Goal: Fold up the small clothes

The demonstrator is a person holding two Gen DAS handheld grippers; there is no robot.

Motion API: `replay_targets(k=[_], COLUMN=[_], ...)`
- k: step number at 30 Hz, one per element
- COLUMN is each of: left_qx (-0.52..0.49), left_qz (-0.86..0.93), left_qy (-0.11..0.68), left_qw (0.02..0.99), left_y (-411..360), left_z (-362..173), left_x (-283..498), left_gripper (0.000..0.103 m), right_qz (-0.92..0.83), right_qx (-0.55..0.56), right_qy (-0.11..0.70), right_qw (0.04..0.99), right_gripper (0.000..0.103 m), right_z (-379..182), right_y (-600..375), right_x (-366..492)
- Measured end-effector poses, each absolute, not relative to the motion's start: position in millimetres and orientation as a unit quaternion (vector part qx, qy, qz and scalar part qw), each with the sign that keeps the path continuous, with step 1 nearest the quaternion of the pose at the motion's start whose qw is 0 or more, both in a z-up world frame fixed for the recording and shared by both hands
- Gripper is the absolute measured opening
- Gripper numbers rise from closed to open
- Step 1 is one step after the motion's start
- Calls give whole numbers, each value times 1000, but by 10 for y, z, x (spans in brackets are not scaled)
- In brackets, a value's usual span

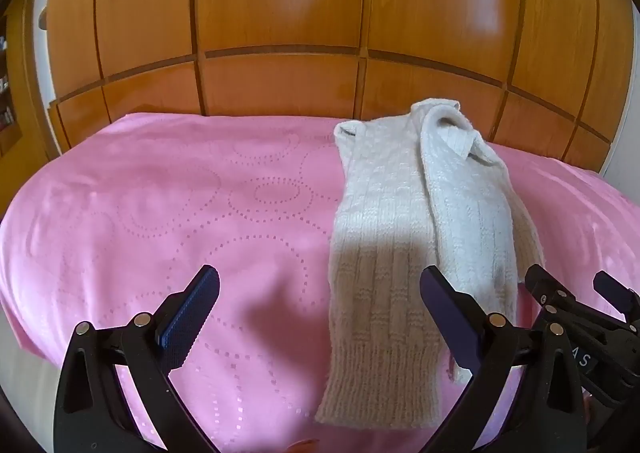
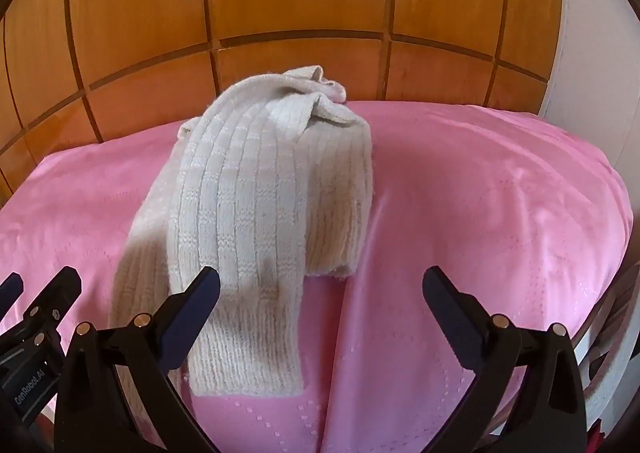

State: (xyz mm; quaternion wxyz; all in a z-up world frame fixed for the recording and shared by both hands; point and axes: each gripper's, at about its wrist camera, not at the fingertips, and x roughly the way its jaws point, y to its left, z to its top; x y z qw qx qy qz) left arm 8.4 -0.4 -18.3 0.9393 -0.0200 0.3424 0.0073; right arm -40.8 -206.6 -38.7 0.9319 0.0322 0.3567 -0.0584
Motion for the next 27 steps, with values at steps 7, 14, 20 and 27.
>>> replay_targets(k=[7,14,20,27], left_qx=[-25,-28,-28,-25], left_qz=[9,8,11,11], left_qy=[340,339,331,331], left_qw=[940,940,943,943], left_y=[25,60,76,71], left_z=[-184,-160,-122,-112], left_x=[69,60,28,25], left_gripper=[100,100,100,100], right_qz=[-58,-55,-51,-47], right_qx=[29,26,27,26], right_qy=[360,353,354,350], right_qw=[931,933,934,935], right_gripper=[101,101,101,101], right_z=[-380,-349,-330,-305], right_y=[-2015,-1993,-1991,-1976], right_x=[-399,-459,-467,-494])
